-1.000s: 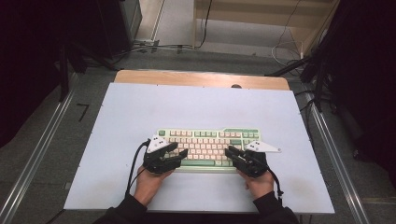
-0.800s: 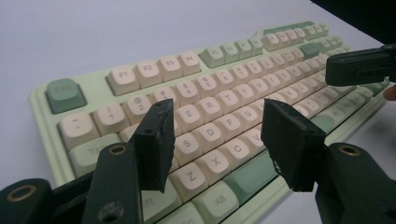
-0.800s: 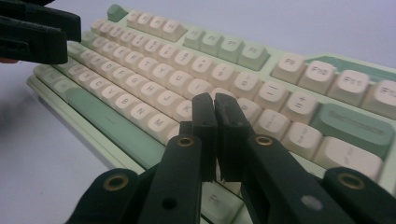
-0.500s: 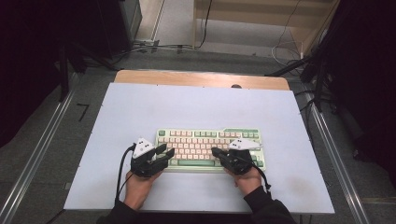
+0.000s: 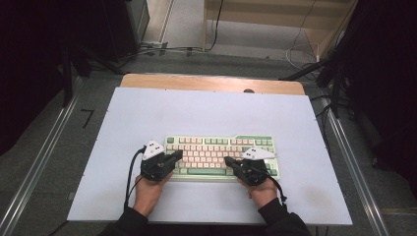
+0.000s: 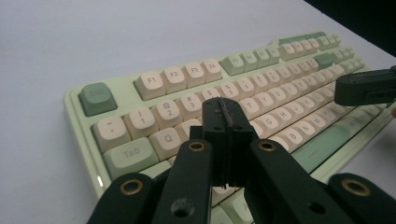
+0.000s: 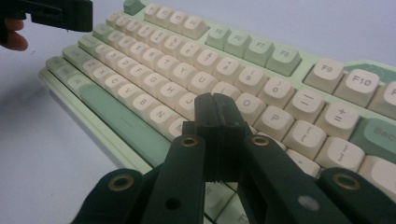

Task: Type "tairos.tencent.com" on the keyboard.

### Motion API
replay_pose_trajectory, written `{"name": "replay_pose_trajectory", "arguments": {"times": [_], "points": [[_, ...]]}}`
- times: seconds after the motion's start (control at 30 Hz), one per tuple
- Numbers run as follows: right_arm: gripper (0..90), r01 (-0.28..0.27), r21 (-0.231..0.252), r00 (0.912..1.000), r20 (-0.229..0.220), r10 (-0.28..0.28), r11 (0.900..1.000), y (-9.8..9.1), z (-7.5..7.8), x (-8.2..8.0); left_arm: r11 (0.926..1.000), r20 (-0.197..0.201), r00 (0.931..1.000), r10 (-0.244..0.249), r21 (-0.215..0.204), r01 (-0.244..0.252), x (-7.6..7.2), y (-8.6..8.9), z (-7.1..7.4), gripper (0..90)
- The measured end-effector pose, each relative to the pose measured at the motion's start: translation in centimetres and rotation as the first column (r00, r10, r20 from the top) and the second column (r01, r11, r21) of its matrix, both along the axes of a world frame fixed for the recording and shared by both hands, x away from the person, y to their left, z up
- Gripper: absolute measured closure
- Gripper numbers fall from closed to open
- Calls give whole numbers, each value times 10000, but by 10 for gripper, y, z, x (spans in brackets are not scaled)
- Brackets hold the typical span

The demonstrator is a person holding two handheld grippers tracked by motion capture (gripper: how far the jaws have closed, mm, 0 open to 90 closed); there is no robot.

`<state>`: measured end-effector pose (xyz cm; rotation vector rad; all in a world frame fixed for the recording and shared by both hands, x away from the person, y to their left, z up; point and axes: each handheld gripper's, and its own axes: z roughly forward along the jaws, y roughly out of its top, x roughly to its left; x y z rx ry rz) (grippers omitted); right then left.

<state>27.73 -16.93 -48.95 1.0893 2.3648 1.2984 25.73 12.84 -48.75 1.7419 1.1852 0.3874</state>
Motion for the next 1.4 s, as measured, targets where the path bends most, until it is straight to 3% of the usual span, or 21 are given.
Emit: {"name": "replay_pose_trajectory", "arguments": {"times": [0.27, 0.63, 0.73, 0.8, 0.9, 1.03, 1.17, 1.4], "points": [[875, 514, -19, 9987, 13, -514, 9987, -16, 0, -6, 9986, -135, 9995, -302, 437, 308, 14, -16, -1, 900], [869, 986, 24, 9951, 52, -986, 9951, -30, 1, -11, 9950, -595, 9982, -54, 993, 113, 26, -25, -5, 900], [794, 1097, 143, 9940, 10, -1098, 9939, -33, 1, -11, 9949, -648, 9979, -84, 998, 149, 28, -26, -6, 900], [667, 1198, 276, 9928, -6, -1199, 9924, -36, 1, -11, 9939, -657, 9978, -122, 1086, 193, 28, -27, -5, 900], [556, 1365, 513, 9906, -117, -1361, 9893, -40, 1, -9, 9924, -768, 9970, -125, 1214, 218, 28, -29, -6, 900], [487, 1599, 726, 9871, -237, -1586, 9845, -44, 1, -7, 9929, -890, 9959, -158, 1158, 261, 29, -29, -6, 900], [476, 1648, 761, 9862, -298, -1630, 9834, -44, 1, -7, 9958, -607, 9979, -227, 876, 279, 26, -27, -2, 900], [476, 1472, 817, 9889, -350, -1447, 9857, -40, 0, -4, 9955, 84, 10000, 24, 945, -32, 14, -22, 6, 588]]}}
